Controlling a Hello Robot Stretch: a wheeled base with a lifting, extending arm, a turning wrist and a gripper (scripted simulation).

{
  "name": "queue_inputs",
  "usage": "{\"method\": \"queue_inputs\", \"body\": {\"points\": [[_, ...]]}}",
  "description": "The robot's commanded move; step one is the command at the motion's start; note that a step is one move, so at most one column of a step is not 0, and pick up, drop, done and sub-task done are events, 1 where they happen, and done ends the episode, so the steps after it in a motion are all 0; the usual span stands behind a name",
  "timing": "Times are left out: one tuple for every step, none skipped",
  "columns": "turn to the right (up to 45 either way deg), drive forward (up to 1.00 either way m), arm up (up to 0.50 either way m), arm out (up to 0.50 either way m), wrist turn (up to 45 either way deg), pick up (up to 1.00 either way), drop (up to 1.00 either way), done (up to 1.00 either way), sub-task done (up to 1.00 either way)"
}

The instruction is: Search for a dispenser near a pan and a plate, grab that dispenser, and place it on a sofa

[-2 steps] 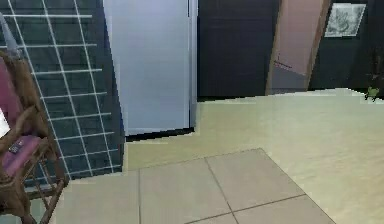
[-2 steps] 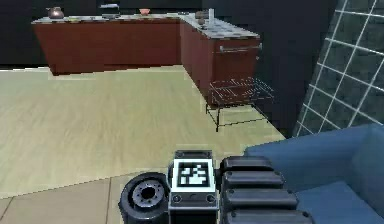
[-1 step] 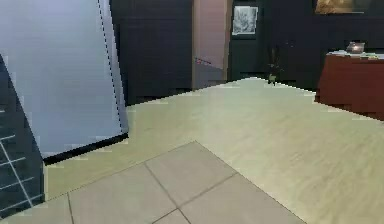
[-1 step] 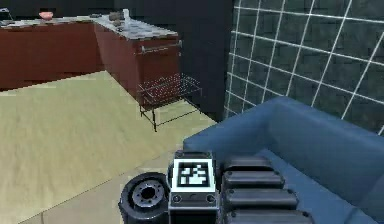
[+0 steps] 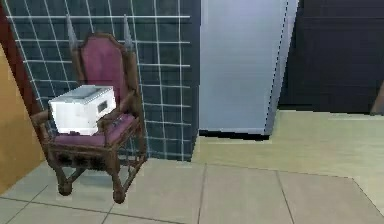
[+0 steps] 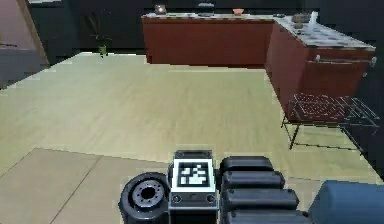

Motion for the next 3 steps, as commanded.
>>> {"method": "queue_inputs", "body": {"points": [[-45.0,0.00,0.00,0.00,0.0,0.00,0.00,0.00,0.00],[-45.0,0.00,0.00,0.00,0.0,0.00,0.00,0.00,0.00],[-39.0,0.00,0.00,0.00,0.0,0.00,0.00,0.00,0.00]]}}
